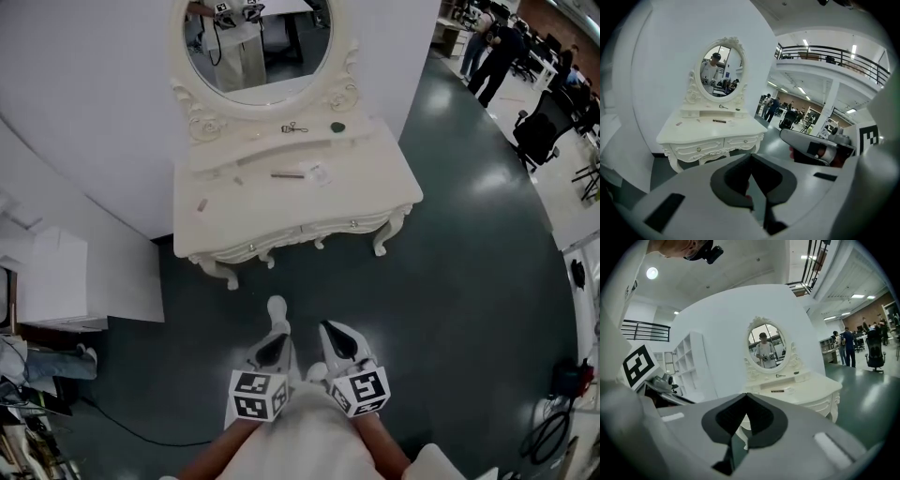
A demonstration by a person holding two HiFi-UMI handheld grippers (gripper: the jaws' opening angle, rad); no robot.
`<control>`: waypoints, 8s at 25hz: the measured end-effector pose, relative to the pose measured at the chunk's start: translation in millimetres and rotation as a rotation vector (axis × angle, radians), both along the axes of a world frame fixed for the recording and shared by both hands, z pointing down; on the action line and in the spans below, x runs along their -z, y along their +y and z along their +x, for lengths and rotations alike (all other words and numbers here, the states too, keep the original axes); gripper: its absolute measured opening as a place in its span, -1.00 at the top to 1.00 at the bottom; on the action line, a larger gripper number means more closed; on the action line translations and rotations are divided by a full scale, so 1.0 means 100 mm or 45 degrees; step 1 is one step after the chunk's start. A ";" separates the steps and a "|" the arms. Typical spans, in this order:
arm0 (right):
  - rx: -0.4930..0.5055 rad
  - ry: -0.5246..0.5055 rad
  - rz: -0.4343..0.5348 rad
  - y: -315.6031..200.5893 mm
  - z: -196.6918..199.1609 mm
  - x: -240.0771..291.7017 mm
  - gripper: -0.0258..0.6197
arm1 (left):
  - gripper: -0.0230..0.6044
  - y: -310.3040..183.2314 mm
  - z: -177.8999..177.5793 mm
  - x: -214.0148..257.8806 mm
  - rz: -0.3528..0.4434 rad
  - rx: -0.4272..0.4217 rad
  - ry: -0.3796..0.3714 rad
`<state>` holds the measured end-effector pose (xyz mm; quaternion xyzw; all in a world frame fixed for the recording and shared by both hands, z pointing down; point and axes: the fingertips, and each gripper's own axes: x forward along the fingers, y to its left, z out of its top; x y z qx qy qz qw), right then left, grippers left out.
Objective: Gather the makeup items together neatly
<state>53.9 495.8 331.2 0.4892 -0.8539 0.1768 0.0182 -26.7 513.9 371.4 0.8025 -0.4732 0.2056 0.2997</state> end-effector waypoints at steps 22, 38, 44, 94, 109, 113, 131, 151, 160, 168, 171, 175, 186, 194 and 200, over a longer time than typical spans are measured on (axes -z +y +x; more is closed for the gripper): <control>-0.198 0.094 -0.133 -1.91 -0.34 -0.10 0.92 | 0.90 -2.05 -0.36 -0.04 -0.050 -0.145 0.098; -0.286 0.157 -0.117 -3.05 -0.78 -0.01 0.92 | 0.90 -3.26 -0.82 0.16 0.000 -0.198 0.201; -0.273 0.161 -0.122 -3.27 -0.71 -0.04 0.92 | 0.90 -3.45 -0.68 0.14 -0.001 -0.226 0.191; 0.179 0.377 -0.095 -4.26 0.22 -0.55 0.91 | 0.90 -4.13 0.48 -0.44 -0.191 -0.195 0.047; 0.281 0.417 -0.213 -4.49 0.33 -1.11 0.87 | 0.90 -4.24 0.64 -0.75 -0.285 -0.153 -0.022; 0.269 0.440 -0.237 -4.61 0.44 -1.24 0.82 | 0.90 -4.26 0.66 -0.82 -0.294 -0.132 -0.018; 0.345 0.544 -0.347 -5.05 0.42 -1.82 0.61 | 0.90 -4.22 0.55 -1.00 -0.355 -0.068 -0.025; 0.037 0.560 -0.653 -5.11 1.09 -2.53 0.45 | 0.90 -4.18 0.63 -1.24 -0.387 -0.123 -0.055; -0.025 0.317 -0.869 -4.99 1.13 -2.75 0.45 | 0.90 -4.16 0.69 -1.28 -0.400 -0.136 -0.069; -0.013 0.265 -0.908 -4.95 1.10 -2.82 0.45 | 0.90 -4.14 0.72 -1.28 -0.405 -0.149 -0.077; -0.031 0.213 -0.933 -4.96 1.10 -2.84 0.45 | 0.90 -4.14 0.71 -1.30 -0.412 -0.146 -0.081; -0.045 0.179 -0.939 -4.96 1.11 -2.85 0.45 | 0.90 -4.12 0.67 -1.32 -0.426 -0.131 -0.082; -0.034 0.135 -0.956 -4.98 1.11 -2.83 0.54 | 0.90 -4.15 0.71 -1.30 -0.423 -0.143 -0.081; -0.050 0.145 -0.933 -4.97 1.15 -2.81 0.88 | 0.90 -4.15 0.72 -1.34 -0.426 -0.140 -0.084; -0.034 0.178 -0.890 -4.98 1.14 -2.74 0.92 | 0.90 -4.15 0.75 -1.30 -0.450 -0.142 -0.084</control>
